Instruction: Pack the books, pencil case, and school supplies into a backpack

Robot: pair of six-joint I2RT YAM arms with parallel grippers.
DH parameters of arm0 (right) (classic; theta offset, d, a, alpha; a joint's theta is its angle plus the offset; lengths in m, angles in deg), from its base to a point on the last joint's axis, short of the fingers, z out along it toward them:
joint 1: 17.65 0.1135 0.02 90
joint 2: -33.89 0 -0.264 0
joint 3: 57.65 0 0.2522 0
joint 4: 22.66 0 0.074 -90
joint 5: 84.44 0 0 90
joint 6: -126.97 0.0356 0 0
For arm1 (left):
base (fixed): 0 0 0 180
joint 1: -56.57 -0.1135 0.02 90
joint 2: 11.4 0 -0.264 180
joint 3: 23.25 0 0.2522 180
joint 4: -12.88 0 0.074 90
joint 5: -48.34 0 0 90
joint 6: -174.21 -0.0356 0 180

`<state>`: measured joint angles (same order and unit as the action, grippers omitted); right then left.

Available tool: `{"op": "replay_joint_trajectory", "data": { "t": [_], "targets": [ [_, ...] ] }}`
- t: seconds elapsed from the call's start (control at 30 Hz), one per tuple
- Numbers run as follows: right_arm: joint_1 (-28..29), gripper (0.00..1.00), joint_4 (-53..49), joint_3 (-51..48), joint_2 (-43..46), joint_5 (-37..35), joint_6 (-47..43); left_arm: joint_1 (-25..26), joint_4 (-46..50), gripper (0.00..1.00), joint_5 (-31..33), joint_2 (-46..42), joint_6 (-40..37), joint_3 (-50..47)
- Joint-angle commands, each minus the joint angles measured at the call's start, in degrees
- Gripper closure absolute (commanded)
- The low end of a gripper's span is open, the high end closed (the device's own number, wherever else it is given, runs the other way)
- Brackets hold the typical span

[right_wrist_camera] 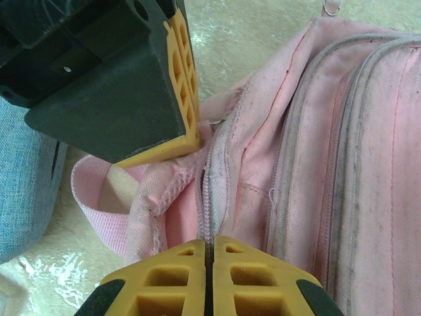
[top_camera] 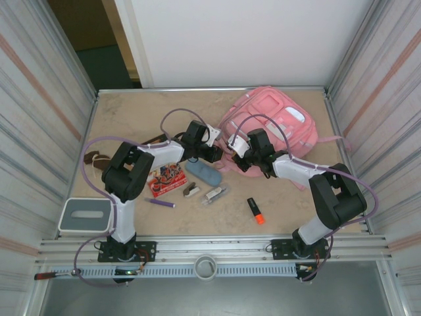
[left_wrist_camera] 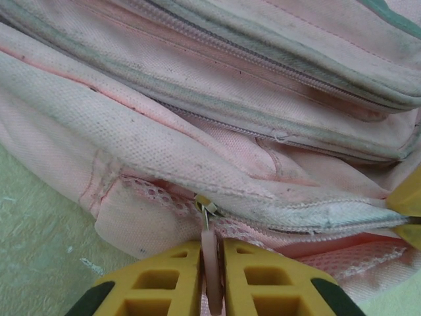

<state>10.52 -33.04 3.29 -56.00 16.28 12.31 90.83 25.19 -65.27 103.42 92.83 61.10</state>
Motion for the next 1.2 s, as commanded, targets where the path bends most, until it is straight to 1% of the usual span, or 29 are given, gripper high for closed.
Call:
{"op": "replay_joint_trajectory", "data": {
  "t": [0.0, 0.2, 0.23, 0.37, 0.5, 0.67, 0.8, 0.9, 1.0, 1.17],
  "targets": [
    [0.5, 1.0, 0.1, 2.2, 0.0, 0.0, -1.3, 1.0, 3.9, 0.83, 0.1, 2.8, -1.5, 0.7],
    [0.2, 1.0, -1.2, 2.0, 0.4, -1.2, -2.0, 0.9, 3.3, 0.99, 1.1, 1.5, -1.2, -0.1],
    [0.1, 1.0, -1.3, 1.8, 0.7, -1.5, -2.1, 0.9, 3.1, 1.0, 1.2, 1.0, -1.1, -0.4],
    [-1.2, 1.0, -2.2, 0.5, 2.4, -2.2, -2.6, 0.1, 2.1, 1.0, 1.1, -2.4, -0.8, -2.5],
    [-1.9, 1.0, -3.3, -2.0, 5.2, -3.5, -4.4, -1.8, 1.2, 1.0, 0.6, -5.3, -0.1, -4.4],
    [-2.3, 1.0, -3.9, -5.0, 9.0, -4.9, -5.0, -3.7, 2.1, 1.0, 1.1, -5.0, 0.3, -3.2],
    [-3.2, 1.0, -5.6, -6.3, 11.3, -7.5, -4.7, -3.8, 4.3, 1.0, 3.0, -4.3, 0.2, -1.3],
    [-3.6, 0.99, -8.1, -5.9, 12.5, -8.8, -3.7, -3.4, 4.3, 1.0, 2.4, -4.7, 0.4, -1.0],
    [-3.7, 0.9, -8.8, -5.8, 14.4, -6.6, -1.5, -2.4, 4.0, 1.0, 1.3, -5.8, 0.4, -1.3],
    [-4.0, 0.59, -6.6, -5.8, 15.4, 2.4, 6.0, -0.2, 2.6, 1.0, -2.0, -8.4, 1.1, -2.1]
  ]
}}
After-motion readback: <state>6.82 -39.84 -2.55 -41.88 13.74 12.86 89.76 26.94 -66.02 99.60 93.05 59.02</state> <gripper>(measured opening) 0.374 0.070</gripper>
